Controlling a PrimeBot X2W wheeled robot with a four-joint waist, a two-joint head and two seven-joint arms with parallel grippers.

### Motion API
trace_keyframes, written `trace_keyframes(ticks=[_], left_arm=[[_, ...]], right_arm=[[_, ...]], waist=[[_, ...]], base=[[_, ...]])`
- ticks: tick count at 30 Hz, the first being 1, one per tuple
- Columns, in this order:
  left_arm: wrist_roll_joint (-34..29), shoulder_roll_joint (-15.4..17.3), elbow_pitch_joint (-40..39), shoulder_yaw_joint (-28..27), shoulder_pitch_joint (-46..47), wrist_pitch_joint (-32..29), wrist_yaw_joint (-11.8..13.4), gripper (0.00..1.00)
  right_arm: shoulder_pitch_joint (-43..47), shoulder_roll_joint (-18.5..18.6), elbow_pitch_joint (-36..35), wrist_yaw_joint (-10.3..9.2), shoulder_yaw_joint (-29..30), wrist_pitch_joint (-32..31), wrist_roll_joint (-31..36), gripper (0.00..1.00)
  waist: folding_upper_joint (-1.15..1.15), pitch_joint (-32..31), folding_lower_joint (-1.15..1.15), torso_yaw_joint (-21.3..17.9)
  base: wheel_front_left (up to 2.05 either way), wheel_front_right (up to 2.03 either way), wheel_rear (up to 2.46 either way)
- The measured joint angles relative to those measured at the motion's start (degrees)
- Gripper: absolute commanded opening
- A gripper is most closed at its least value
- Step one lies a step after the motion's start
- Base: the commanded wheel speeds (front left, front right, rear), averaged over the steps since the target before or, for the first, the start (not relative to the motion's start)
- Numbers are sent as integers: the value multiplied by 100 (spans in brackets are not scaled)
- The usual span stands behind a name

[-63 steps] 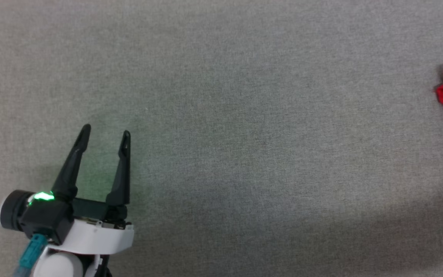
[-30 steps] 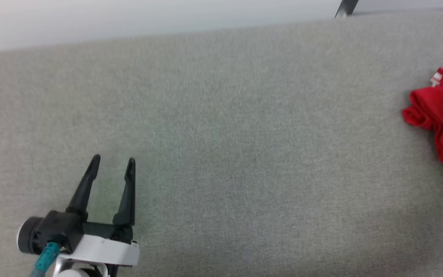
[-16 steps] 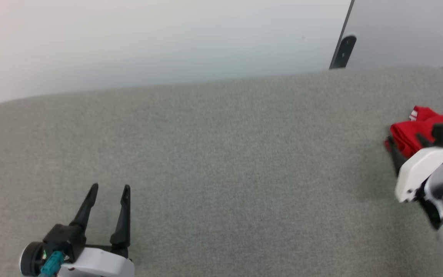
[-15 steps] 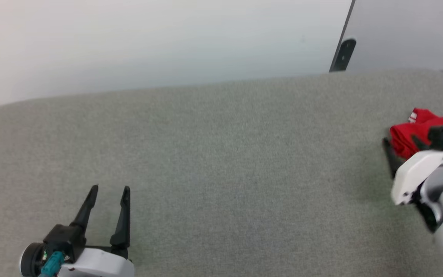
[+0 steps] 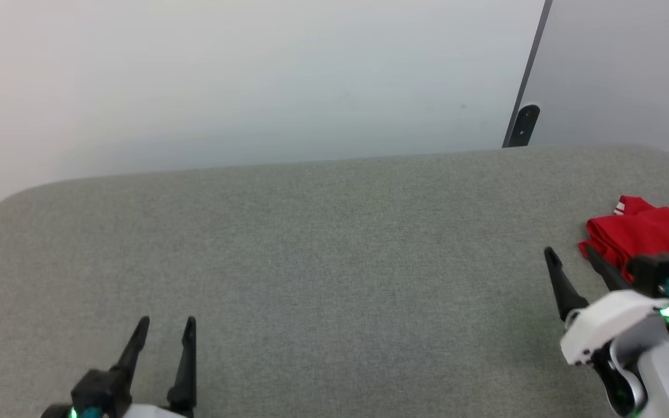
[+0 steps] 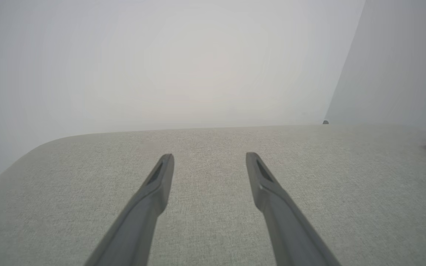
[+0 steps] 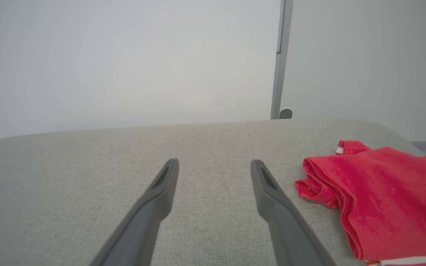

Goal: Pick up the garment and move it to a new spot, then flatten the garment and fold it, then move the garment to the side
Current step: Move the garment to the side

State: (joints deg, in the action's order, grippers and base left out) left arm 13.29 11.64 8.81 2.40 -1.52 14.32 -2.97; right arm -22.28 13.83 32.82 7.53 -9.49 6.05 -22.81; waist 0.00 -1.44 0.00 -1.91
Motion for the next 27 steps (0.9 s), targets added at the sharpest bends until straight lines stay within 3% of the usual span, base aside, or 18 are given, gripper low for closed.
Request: trace_keyframes(ticks=[15, 27], left_arm=[[-2, -104, -780, 2, -1168, 23, 333, 100], [36, -81, -1273, -7, -1437, -223, 450, 100]], right_arm=[[2263, -539, -2893, 0, 1238, -1247, 434, 100], [2778, -805, -3918, 0, 1386, -1827, 647, 100]], waist=[[0, -11, 0, 33], [0, 57, 0, 22]], base=[[0, 0, 0], [0, 0, 0]])
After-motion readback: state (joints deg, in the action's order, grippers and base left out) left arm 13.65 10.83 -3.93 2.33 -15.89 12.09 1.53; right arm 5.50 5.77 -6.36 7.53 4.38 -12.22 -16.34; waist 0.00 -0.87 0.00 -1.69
